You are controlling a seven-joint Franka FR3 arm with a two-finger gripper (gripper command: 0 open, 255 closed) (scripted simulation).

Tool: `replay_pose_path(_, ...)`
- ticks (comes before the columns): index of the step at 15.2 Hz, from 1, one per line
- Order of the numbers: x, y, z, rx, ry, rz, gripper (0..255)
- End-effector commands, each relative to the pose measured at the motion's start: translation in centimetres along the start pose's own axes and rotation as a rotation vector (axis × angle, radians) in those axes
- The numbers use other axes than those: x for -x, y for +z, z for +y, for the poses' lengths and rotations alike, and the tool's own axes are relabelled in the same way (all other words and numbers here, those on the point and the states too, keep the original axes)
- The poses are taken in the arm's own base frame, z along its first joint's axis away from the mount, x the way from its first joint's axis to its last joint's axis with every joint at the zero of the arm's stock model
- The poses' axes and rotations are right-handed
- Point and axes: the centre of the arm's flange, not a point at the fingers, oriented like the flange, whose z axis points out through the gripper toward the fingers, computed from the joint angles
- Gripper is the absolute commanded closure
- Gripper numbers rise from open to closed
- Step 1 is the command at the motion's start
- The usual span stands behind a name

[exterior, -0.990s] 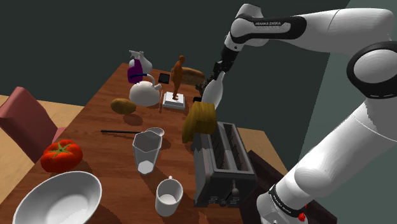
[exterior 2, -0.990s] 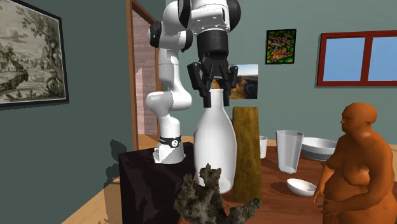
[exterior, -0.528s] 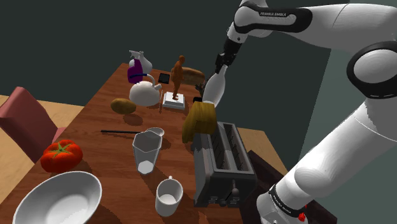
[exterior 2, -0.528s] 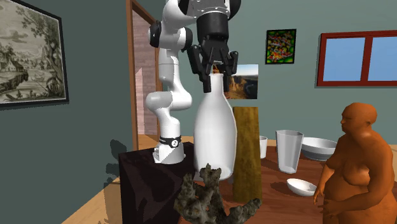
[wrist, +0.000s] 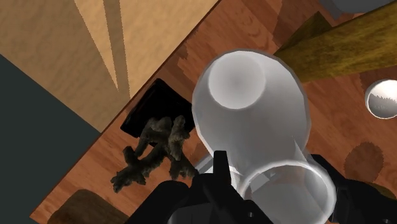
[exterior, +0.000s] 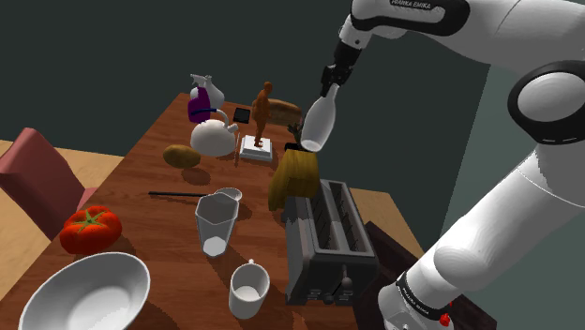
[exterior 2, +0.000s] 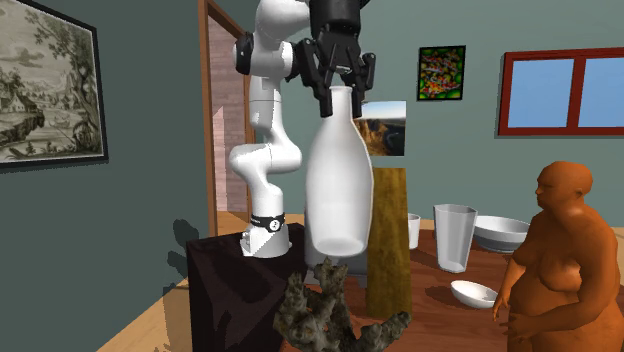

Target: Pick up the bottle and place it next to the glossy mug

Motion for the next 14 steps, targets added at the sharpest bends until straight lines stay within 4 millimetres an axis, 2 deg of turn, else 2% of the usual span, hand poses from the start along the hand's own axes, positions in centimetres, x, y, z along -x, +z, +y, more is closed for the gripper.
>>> replay_pose_path(1, 0.0, -1.1, 0.0, 0.000, 0.000, 0.000, 255)
replay_pose_path(14, -0.9, -7.9, -0.1, 0.000, 0.000, 0.000, 255)
